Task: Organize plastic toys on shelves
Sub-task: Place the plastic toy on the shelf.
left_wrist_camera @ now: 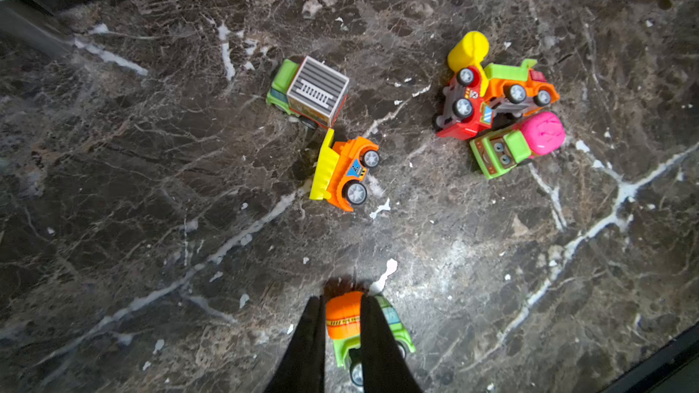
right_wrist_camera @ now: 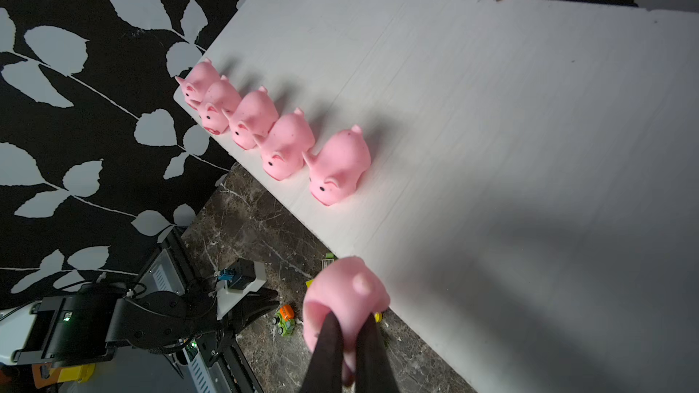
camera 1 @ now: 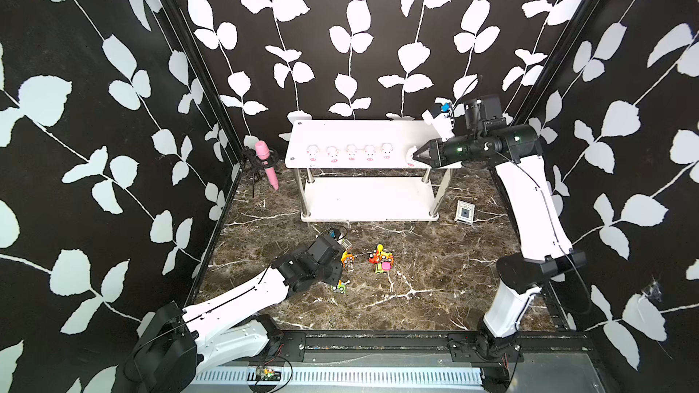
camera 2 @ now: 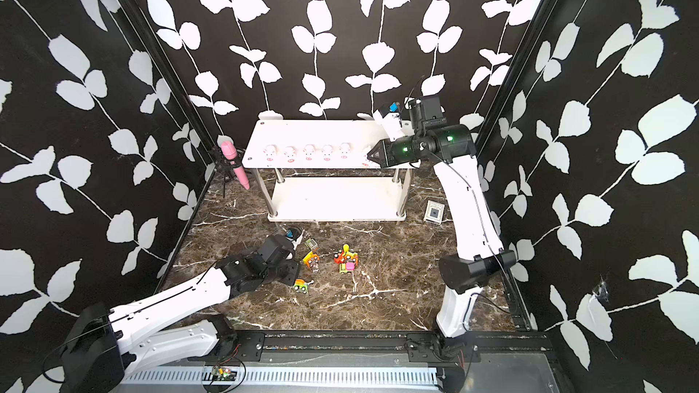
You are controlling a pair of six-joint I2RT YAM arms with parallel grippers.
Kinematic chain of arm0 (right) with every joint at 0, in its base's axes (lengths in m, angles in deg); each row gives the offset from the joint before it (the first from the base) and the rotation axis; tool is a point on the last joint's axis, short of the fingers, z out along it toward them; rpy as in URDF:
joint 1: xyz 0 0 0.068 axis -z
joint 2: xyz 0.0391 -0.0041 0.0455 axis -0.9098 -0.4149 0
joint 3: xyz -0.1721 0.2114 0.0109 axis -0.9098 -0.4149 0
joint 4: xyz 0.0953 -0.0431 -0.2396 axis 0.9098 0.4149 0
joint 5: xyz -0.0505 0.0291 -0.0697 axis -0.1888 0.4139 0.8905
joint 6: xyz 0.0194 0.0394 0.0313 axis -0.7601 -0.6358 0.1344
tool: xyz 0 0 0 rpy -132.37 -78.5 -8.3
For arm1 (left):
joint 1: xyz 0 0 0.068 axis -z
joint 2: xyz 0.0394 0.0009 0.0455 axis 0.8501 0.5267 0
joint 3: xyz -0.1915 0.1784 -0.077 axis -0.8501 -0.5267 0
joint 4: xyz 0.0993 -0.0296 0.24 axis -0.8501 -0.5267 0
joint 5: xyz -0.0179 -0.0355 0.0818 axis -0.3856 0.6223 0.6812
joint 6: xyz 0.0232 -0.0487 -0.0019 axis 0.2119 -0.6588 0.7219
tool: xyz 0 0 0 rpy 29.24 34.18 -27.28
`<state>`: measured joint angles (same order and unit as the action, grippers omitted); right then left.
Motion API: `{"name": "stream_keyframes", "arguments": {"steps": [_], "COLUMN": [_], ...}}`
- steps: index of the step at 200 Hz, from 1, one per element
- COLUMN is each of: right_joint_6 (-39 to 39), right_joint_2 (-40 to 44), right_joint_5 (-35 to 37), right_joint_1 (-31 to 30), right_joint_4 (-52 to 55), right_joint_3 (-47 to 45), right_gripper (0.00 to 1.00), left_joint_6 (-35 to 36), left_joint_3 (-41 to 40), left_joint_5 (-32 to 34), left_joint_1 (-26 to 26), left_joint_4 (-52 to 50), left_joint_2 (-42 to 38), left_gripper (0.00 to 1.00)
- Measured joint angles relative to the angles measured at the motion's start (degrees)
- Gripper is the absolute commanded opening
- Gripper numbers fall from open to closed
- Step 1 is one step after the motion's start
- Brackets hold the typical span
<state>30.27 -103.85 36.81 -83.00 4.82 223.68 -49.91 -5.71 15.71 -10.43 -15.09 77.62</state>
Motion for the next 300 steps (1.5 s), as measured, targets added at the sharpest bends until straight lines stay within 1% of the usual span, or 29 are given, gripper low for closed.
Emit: {"name": "stream_keyframes", "arguments": {"steps": [29,79,172,259,280,300], "right_joint_6": [0.57,0.94,0.61,-0.90,-1.38,-1.70], "right_joint_2": [-3.30,-4.81,-7.52,-8.85,-9.25,-9.29], "right_joint_5": [-1.03,-2.25,-2.67,-3.85,-3.89,-3.82], "right_joint_1": [0.46,0.96,1.46,1.77,1.77,1.79], "right_joint_4": [2.71,4.55,4.74,2.58,2.05,1.77], "right_joint_3": [4.37,6.56,7.37,7.89,8.13,8.22], "right_gripper": [0.00,0.00,0.00,0.00,0.09,0.19], "left_joint_6": [0.00,0.00,-0.02,0.00,0.00,0.00], "left_joint_3": [0.00,0.00,0.00,0.00,0.00,0.00], "left_joint_5": [0.00,-0.02,-0.09,-0.31,-0.48,-0.52], "left_joint_1": [-0.02,-0.09,-0.11,-0.11,-0.11,-0.11], "left_joint_4": [-0.13,-0.17,-0.09,0.17,0.44,0.59], "left_joint_2": [0.00,0.02,0.70,1.77,1.97,1.97], "left_gripper": [0.19,0.19,0.19,0.19,0.19,0.19]}}
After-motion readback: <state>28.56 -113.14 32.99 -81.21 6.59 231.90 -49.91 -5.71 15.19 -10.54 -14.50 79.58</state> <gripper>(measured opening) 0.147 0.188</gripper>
